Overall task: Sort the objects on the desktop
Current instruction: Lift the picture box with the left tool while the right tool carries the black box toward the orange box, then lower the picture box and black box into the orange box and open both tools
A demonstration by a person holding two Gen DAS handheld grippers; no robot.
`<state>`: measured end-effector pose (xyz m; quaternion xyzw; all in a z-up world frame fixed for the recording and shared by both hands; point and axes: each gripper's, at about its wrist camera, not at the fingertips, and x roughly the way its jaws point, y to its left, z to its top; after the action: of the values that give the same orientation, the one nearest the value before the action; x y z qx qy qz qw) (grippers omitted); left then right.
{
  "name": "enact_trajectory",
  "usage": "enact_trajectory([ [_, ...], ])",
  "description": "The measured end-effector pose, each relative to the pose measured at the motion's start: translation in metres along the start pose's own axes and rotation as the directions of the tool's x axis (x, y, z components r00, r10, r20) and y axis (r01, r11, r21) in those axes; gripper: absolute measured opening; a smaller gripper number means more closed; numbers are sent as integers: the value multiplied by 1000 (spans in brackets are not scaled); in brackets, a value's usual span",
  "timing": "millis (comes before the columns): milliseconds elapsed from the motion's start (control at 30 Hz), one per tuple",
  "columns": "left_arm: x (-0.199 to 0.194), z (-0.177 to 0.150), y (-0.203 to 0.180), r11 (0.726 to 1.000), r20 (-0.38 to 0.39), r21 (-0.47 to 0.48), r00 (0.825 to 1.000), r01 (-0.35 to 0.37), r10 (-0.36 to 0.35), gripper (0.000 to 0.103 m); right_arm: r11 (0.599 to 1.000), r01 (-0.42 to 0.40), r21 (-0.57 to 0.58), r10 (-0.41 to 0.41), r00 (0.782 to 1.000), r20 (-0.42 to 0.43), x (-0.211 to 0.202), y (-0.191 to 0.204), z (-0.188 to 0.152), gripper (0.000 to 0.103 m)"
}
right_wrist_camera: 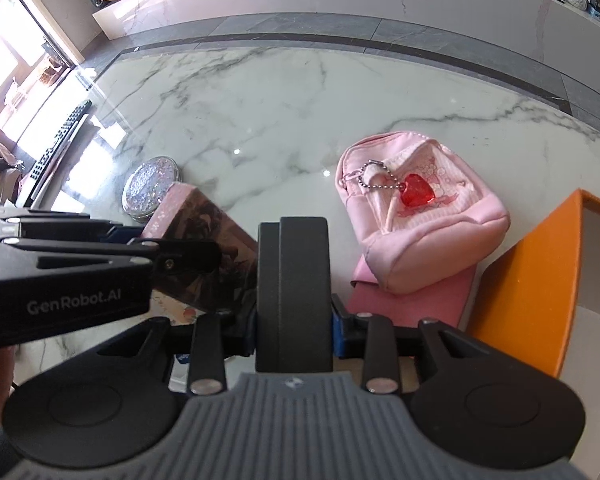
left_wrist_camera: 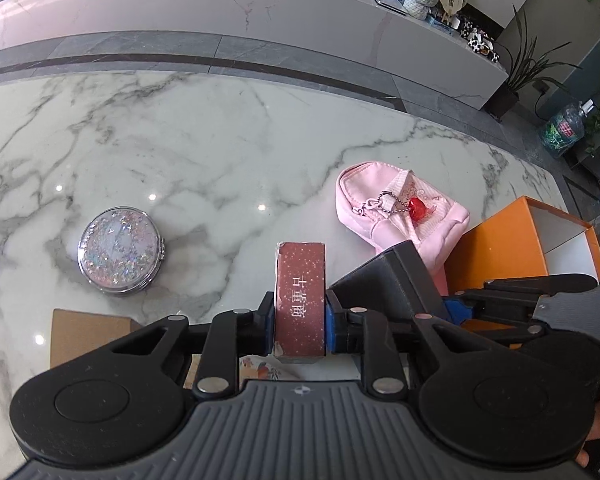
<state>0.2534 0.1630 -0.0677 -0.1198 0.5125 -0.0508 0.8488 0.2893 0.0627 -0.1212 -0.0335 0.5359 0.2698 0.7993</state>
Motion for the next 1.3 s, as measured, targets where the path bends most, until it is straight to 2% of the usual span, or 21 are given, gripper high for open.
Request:
enact_trajectory([
  [200,-76,-15,-37,998,115,40,992,49,-53,26,997,-79,-18,80,987,138,-87,8,-22,36],
  [300,-111,-19,-66,994,191,83,978,69,-84,26,997,-80,-13,81,971,224,-137,3,-35,36],
  [400,-134,-24,-102,985,246,127,958,118,-146,26,997,-79,9,72,949,307,-187,-9,-51,36],
  [467,-135,-26,-127,975,239,168,953,147,-185,26,998,-58,7,52,932,358,-215,-18,-63,36],
  [600,-125,-29,-170,955,200,226,950,192,-238,26,996,16,86,-49,919,391,-243,-52,-91,36],
  [667,-106,-29,-190,951,167,235,955,203,-245,26,984,29,173,-94,919,383,-243,-77,-109,36],
  [767,-66,-31,-212,954,91,229,971,195,-220,26,955,16,296,-131,920,371,-231,-110,-131,36],
  [900,-14,-33,-223,968,18,209,989,141,-148,26,911,-52,409,-113,922,369,-210,-146,-145,36],
  [1067,14,-36,-218,976,-11,214,999,44,-43,26,880,-89,467,-82,939,334,-167,-170,-141,36],
  [1300,26,-16,-218,971,35,236,999,-33,26,26,889,-93,448,-45,957,288,-116,-185,-113,36],
])
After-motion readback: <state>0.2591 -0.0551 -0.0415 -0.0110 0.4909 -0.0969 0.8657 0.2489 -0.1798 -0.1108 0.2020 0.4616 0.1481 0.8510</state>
